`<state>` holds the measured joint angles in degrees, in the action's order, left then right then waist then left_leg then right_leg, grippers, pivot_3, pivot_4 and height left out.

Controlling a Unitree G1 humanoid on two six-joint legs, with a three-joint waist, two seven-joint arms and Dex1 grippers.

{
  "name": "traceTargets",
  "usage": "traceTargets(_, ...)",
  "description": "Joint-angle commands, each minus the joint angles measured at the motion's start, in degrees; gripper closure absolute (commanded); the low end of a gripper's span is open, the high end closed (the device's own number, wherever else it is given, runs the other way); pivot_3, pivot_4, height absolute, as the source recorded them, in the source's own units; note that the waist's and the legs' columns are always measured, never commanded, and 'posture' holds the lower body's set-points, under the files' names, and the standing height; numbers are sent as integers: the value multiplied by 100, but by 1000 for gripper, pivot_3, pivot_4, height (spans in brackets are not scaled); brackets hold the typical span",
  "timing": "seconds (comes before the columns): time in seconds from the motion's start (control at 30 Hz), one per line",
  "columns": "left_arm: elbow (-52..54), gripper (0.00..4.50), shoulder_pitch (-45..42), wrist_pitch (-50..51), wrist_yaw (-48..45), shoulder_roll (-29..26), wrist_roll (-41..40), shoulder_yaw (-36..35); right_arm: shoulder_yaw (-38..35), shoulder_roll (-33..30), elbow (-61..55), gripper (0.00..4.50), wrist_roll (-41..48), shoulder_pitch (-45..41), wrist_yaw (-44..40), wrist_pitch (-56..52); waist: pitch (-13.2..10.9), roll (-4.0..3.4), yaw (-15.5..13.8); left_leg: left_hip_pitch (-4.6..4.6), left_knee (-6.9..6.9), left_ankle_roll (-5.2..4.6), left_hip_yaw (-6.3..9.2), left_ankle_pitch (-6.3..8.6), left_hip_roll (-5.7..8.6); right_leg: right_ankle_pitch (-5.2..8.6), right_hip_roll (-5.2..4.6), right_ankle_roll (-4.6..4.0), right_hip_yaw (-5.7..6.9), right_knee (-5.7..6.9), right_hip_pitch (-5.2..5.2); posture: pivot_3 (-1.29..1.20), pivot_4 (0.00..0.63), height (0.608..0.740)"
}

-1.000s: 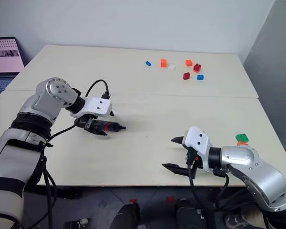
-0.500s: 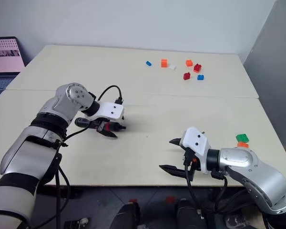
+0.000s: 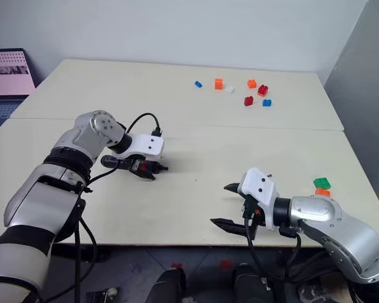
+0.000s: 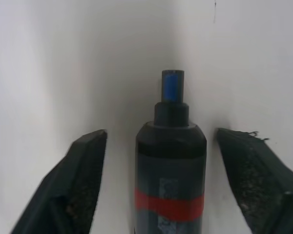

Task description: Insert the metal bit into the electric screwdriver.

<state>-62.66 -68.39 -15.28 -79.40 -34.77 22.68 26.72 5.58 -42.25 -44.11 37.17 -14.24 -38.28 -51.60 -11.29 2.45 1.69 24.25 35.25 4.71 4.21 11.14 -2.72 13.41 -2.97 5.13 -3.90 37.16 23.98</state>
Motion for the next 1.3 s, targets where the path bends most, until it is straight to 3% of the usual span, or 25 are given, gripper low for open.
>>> traceTargets(0.03,36,1969,-45,-1,83,4,48,-40,-182,-28,-183,0,66,-68,32,86,0,0,-2,0,4,0,2,0,0,0,0,0,1,1,-1,0,150,740)
traceTargets(0.17,1,2848,-31,-22,109,-19,93,-24,-198,2,-169,0,53,-76,-3,199,0,0,7,1,16,0,2,0,0,-2,0,1,0,5,-3,0,150,740)
traceTargets(0.2,-12,2888,-31,-18,112,-20,99,-28,-203,11,-166,0,55,-81,-11,227,0,0,8,1,17,0,2,0,0,-2,0,2,0,6,-4,0,150,740)
traceTargets(1.03,131,2888,57,-85,101,-91,-97,-216,-487,157,-53,0,359,-242,-232,776,0,0,16,0,67,-1,6,0,0,-4,2,-9,-1,18,-23,0,150,740)
traceTargets(1.2,861,2888,-30,599,-535,29,-1034,-872,-839,26,-172,0,582,-172,-204,664,0,0,1,4,67,0,7,0,0,-5,2,-7,-1,16,-22,0,150,740)
traceTargets(1.3,1867,2888,76,1737,-902,244,-1946,-1423,-1220,-141,-226,0,826,-86,-157,568,-1,0,-25,14,69,0,17,0,0,-15,1,9,10,12,-23,0,150,740)
